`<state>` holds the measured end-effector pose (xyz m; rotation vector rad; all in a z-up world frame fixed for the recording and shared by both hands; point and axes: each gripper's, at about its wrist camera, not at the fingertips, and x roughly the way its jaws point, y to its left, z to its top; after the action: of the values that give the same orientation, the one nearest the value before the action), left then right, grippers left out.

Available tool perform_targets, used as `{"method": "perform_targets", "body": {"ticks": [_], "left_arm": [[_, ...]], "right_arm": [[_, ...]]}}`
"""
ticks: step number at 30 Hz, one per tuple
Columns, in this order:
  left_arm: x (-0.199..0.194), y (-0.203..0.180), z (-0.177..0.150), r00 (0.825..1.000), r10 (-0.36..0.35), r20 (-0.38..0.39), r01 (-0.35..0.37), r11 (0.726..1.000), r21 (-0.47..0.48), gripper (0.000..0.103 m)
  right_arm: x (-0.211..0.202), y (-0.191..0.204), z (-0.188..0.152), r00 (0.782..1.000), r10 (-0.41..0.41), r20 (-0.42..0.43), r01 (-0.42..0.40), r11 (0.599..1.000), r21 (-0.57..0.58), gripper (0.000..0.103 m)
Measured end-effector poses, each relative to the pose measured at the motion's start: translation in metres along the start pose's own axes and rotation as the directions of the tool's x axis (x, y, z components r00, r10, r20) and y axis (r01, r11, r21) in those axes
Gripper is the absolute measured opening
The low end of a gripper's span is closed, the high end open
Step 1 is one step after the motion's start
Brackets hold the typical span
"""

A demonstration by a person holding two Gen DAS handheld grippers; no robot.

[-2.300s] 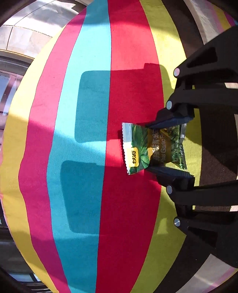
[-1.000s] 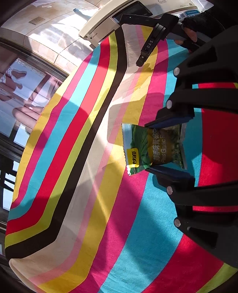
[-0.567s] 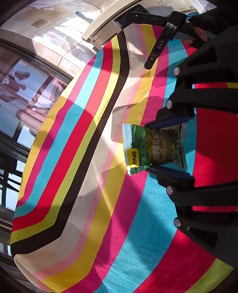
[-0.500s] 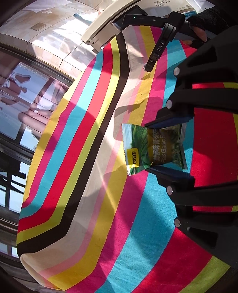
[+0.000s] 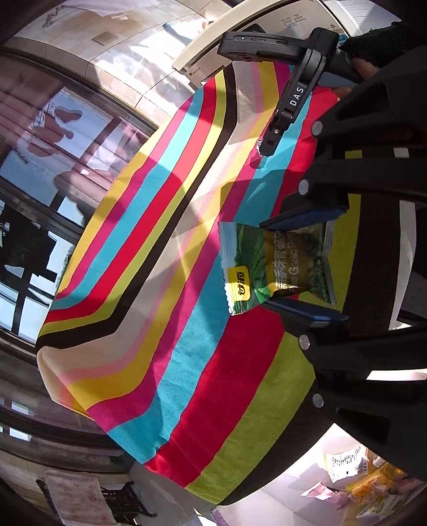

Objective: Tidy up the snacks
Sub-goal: 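Carry the garlic bag and milk candy over the white box with both tools, then open both tools to drop the snacks into the white box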

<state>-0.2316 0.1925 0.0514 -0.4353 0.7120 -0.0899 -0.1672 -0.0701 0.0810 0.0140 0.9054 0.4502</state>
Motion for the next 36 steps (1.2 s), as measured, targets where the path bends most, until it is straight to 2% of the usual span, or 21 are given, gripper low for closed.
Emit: {"method": "perform_targets", "body": {"ticks": [6, 9, 14, 18, 26, 29, 32, 34, 35, 36], "left_arm": [[-0.059, 0.063, -0.019, 0.998, 0.06, 0.037, -0.056, 0.994, -0.098, 0.041], [-0.085, 0.09, -0.034, 0.99, 0.129, 0.054, -0.121, 0.984, -0.128, 0.041], [-0.114, 0.124, -0.062, 0.973, 0.228, 0.034, -0.219, 0.96, -0.174, 0.041], [-0.13, 0.143, -0.077, 0.959, 0.283, 0.006, -0.276, 0.941, -0.197, 0.041], [-0.147, 0.169, -0.091, 0.925, 0.378, -0.015, -0.372, 0.901, -0.224, 0.041], [-0.15, 0.175, -0.091, 0.905, 0.426, -0.02, -0.42, 0.881, -0.219, 0.041], [-0.151, 0.176, -0.091, 0.873, 0.487, -0.029, -0.484, 0.855, -0.19, 0.041], [-0.149, 0.173, -0.09, 0.856, 0.515, -0.036, -0.513, 0.84, -0.18, 0.043], [-0.15, 0.173, -0.09, 0.845, 0.534, -0.035, -0.531, 0.829, -0.176, 0.049], [-0.151, 0.171, -0.09, 0.825, 0.564, -0.03, -0.56, 0.811, -0.171, 0.065]], "right_arm": [[0.0, 0.082, -0.013, 0.99, 0.128, -0.051, -0.135, 0.976, -0.17, 0.036], [-0.001, 0.123, -0.021, 0.981, 0.177, -0.084, -0.193, 0.946, -0.26, 0.036], [-0.004, 0.187, -0.041, 0.958, 0.243, -0.151, -0.284, 0.871, -0.401, 0.036], [-0.001, 0.231, -0.062, 0.941, 0.262, -0.214, -0.335, 0.8, -0.497, 0.036], [0.002, 0.289, -0.095, 0.911, 0.281, -0.302, -0.411, 0.681, -0.606, 0.036], [0.0, 0.299, -0.099, 0.905, 0.291, -0.31, -0.424, 0.661, -0.619, 0.036], [0.001, 0.305, -0.102, 0.897, 0.305, -0.319, -0.441, 0.646, -0.623, 0.036], [0.003, 0.306, -0.104, 0.885, 0.321, -0.338, -0.466, 0.641, -0.611, 0.038], [0.005, 0.306, -0.105, 0.879, 0.324, -0.349, -0.476, 0.646, -0.597, 0.051], [0.007, 0.304, -0.105, 0.877, 0.325, -0.353, -0.478, 0.657, -0.583, 0.062]]}}
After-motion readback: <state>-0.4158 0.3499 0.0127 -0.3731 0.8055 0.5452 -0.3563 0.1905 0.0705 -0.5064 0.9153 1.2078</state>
